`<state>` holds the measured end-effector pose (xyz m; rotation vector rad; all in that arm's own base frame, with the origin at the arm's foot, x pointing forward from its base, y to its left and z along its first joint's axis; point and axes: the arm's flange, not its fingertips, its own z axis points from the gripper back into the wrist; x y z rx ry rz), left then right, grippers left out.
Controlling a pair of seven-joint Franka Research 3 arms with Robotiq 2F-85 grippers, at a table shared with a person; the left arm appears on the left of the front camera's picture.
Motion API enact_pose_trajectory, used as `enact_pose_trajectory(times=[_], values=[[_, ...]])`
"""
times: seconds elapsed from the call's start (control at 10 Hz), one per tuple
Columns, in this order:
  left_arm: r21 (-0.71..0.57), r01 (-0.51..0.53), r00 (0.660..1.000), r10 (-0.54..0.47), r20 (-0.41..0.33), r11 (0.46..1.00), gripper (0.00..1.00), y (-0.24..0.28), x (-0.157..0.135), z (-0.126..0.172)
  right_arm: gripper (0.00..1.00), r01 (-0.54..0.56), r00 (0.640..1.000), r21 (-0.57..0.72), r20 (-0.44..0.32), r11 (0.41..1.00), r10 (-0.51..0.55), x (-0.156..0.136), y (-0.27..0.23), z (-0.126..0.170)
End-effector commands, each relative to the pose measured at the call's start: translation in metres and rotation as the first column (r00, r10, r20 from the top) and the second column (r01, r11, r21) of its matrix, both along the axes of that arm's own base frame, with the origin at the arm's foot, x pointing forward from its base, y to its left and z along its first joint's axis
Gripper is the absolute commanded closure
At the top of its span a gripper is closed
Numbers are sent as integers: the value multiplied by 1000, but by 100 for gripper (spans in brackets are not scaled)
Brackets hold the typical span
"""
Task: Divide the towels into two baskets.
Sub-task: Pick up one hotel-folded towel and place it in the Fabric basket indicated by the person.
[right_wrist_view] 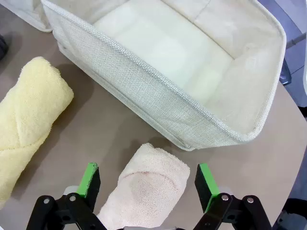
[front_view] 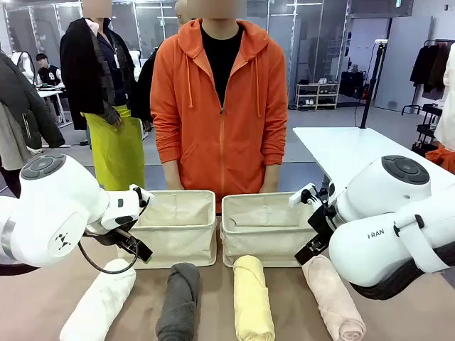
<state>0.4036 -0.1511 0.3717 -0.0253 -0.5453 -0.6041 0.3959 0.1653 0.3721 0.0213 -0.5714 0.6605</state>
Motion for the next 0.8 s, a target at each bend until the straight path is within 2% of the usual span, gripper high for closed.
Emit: enact_pose_trajectory(times=[0.0,0.7], values=[[0,0,1000,0,0,1000,0,0,0,0,0,0,1000,0,0,1000,0,0,0,0],[0,0,1000,0,0,1000,0,0,0,0,0,0,1000,0,0,1000,0,0,0,0]])
